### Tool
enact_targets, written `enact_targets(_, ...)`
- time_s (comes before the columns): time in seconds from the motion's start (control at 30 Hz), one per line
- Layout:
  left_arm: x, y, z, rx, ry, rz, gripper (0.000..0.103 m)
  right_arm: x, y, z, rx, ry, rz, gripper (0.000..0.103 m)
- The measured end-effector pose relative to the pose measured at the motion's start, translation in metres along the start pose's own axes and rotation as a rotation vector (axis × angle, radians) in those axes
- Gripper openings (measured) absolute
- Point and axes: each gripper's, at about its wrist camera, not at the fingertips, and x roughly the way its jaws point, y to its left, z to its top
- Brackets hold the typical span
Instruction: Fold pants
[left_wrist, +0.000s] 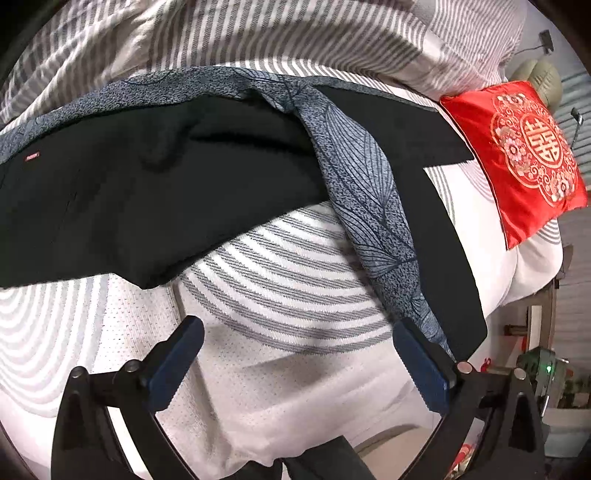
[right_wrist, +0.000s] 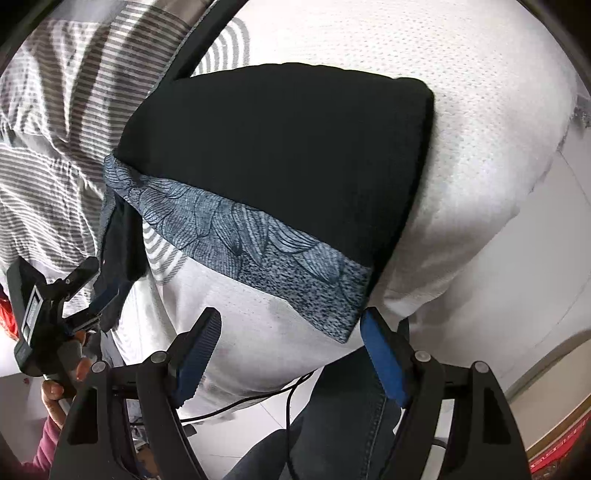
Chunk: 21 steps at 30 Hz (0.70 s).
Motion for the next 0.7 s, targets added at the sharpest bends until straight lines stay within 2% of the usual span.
enact_targets(0.1,0.001,0.000,0.001,0.003,0.009,0.035,0.103,0.001,0.001,0.000,-0.001,0.001,0.007,0.081)
enact_targets(0.27,0.005,0.007,0.002,-0.013,0.032,0.051,0.103,0.002,0.002,0.001,-0.011,0.002,0.009,0.081)
enact_targets(0.4,0.003,0.011,0.002,-0.024,0.028,0.022,0.103,-0.001,-0.003,0.002,0.006,-0.006,0.032,0.080)
enact_targets(0.47,0.003,0.010,0.002,-0.008,0.021,0.029,0.103,0.000,-0.005,0.003,0.022,-0.001,0.056,0.064)
enact_targets(0.53,0.003,0.008,0.003,-0.001,0.021,0.033,0.103,0.004,-0.007,0.005,0.040,0.032,0.071,0.015)
enact_targets(0.57,0.004,0.007,0.004,-0.001,0.021,0.031,0.103,0.005,-0.007,0.006,0.047,0.049,0.069,0.006)
enact_targets(0.63,0.009,0.005,0.008,-0.006,0.024,0.032,0.103,-0.001,-0.009,0.009,0.072,0.068,0.141,0.004)
enact_targets(0.7,0.012,0.002,0.011,-0.006,0.025,0.045,0.098,-0.015,-0.006,0.016,0.083,0.053,0.210,0.004)
